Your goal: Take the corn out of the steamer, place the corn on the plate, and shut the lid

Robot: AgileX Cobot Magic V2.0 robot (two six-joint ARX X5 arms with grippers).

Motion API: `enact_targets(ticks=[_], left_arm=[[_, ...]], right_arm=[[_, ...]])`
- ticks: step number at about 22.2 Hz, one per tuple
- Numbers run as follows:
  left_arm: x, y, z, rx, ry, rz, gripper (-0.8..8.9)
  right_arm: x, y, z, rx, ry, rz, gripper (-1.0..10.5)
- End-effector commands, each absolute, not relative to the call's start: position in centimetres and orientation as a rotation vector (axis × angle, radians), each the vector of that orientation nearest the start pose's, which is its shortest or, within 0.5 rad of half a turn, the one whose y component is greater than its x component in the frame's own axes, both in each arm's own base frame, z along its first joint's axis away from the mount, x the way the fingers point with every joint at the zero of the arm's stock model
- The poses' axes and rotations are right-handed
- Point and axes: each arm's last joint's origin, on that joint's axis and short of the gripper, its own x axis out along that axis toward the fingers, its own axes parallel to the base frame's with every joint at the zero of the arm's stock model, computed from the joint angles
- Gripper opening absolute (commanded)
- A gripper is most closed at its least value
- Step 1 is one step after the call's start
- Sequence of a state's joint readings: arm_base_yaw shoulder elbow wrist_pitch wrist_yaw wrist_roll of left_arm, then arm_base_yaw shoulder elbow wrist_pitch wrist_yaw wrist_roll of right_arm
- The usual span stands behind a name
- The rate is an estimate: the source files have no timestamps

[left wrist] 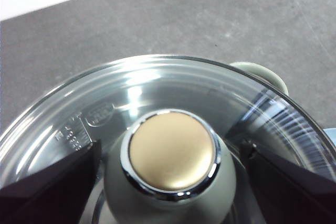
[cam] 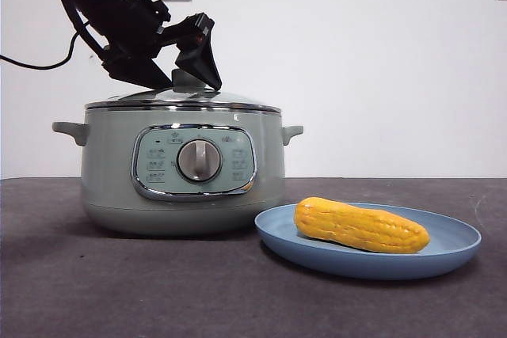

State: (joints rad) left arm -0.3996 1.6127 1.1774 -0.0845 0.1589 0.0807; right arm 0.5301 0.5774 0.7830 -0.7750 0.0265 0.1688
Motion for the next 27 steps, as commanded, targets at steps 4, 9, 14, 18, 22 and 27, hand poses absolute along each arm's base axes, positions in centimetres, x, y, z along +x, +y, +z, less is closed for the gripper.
enact_targets(ticks=[4, 9, 14, 18, 22, 27], left_arm=[[33.5, -14.6, 29.1, 0.134, 0.473, -0.565, 4.50], [33.1, -14.4, 31.5, 0.135, 0.482, -0.565, 4.50], [31.6, -13.8, 34.0, 0.142, 0.563, -0.572, 4.48], [29.4, -13.1, 36.2, 0.139, 0.709, -0.621, 4.36], [26.8, -12.3, 38.4, 0.115, 0.836, -0.696, 4.36], [23.0, -11.1, 40.6, 0.065, 0.935, -0.833, 4.35]], right_arm=[[9.3, 5.4, 30.2, -0.003, 0.599, 0.441, 6.6], [9.3, 5.4, 30.2, -0.012, 0.597, 0.444, 6.6], [9.3, 5.4, 30.2, -0.028, 0.595, 0.452, 6.6], [9.2, 5.4, 30.2, -0.045, 0.601, 0.480, 6.6], [9.1, 5.5, 30.1, -0.054, 0.611, 0.541, 6.6], [9.0, 5.7, 30.1, -0.043, 0.620, 0.627, 6.6]])
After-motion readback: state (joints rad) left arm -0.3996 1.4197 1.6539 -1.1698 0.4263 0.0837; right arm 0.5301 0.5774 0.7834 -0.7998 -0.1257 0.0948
